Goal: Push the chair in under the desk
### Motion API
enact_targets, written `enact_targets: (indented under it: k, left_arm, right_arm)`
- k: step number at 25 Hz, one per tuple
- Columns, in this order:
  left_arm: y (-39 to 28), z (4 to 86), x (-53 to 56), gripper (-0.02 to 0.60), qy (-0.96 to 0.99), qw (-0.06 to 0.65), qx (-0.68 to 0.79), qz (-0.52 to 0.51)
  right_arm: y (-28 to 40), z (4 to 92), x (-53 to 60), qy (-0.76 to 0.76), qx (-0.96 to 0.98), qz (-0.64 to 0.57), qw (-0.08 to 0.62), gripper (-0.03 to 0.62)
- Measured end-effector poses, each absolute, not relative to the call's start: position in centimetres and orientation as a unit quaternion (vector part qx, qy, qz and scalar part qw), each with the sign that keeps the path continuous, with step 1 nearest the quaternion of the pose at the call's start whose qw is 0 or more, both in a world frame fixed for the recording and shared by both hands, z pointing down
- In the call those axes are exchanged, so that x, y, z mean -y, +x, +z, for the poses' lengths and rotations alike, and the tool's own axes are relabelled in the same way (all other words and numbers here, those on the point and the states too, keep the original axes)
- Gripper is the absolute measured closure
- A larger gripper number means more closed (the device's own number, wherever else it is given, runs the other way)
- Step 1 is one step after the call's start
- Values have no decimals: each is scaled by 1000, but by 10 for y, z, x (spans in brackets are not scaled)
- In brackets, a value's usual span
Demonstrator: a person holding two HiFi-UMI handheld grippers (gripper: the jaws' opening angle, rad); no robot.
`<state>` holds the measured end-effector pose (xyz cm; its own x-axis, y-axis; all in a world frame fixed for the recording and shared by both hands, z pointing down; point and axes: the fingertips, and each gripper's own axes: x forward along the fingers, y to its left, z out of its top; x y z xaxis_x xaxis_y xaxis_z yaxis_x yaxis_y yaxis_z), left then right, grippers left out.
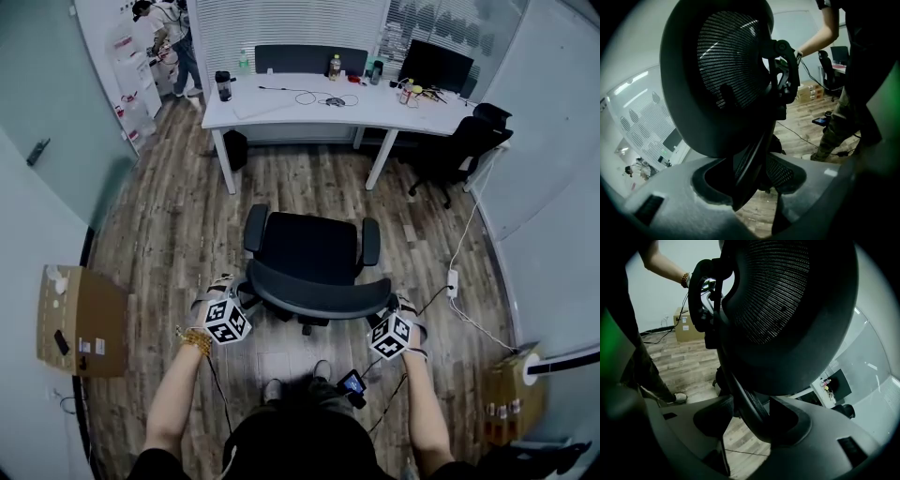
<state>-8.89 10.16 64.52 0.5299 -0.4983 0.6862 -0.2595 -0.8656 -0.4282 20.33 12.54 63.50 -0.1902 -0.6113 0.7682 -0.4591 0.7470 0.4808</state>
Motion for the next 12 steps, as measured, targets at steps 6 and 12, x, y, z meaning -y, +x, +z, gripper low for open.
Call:
enact_targets:
  k: [6,12]
  left_arm:
    - [-77,645,-80,362,-860,129,-234,-434]
    - [-67,647,-65,362,-856,115,-246,-440]
  right_arm:
    - [215,635,-98,340,771,-76,534,358]
    - [226,636,-75,329,776,-84,531,356]
